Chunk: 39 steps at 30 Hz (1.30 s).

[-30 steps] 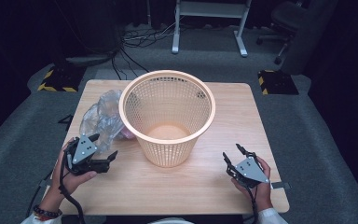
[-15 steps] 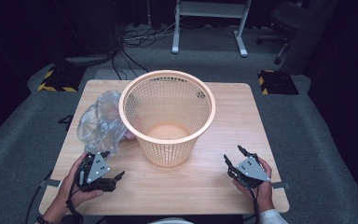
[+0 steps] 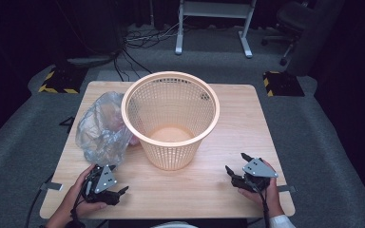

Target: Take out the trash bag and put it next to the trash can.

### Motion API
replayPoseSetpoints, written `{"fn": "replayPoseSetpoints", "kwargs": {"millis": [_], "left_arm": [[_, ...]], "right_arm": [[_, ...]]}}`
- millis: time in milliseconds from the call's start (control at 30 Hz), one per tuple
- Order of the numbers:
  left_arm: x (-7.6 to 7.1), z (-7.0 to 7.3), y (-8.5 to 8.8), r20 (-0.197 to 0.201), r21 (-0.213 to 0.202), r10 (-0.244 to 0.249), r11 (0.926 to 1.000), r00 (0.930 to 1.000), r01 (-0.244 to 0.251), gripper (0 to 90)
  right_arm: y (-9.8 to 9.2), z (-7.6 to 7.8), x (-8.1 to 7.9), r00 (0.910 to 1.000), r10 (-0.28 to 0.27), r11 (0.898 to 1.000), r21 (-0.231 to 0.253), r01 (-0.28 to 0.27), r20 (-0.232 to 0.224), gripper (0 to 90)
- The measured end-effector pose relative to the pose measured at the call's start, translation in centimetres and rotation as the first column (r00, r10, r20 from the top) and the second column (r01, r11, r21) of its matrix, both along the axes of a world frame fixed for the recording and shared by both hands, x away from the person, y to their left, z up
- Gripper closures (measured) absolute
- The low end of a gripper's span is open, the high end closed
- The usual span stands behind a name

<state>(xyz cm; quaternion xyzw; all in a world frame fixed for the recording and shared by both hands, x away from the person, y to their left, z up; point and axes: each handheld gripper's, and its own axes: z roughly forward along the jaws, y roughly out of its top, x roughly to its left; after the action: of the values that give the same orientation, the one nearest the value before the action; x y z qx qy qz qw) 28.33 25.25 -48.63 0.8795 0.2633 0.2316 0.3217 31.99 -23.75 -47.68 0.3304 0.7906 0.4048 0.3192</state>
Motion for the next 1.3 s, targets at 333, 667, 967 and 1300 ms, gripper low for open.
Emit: {"fn": "replayPoseSetpoints", "kwargs": {"millis": [333,667,967,1300], "left_arm": [[0.2,-1.2,0.2,-0.093,-0.038,-0.013,0.9992,0.9955,0.01,15.8],[1.1,-1.9,1.1,-0.182,-0.149,0.004,0.9884,0.9833,-0.032,14.6],[1.0,-1.9,1.0,-0.181,-0.149,0.005,0.9883,0.9834,-0.032,14.5],[1.1,-1.9,1.0,-0.183,-0.149,0.002,0.9883,0.9832,-0.03,14.3]], "right_arm": [[-1.2,-1.6,-0.1,0.9738,0.078,0.997,-0.004,-0.081,-0.214,22.0],[-2.6,-2.8,0.2,0.9469,0.074,0.997,0.053,-0.06,-0.313,21.7],[-2.6,-2.9,0.2,0.9459,0.066,0.997,0.051,-0.052,-0.318,20.8],[-2.4,-2.9,0.4,0.946,0.065,0.997,0.049,-0.052,-0.318,20.1]]}}
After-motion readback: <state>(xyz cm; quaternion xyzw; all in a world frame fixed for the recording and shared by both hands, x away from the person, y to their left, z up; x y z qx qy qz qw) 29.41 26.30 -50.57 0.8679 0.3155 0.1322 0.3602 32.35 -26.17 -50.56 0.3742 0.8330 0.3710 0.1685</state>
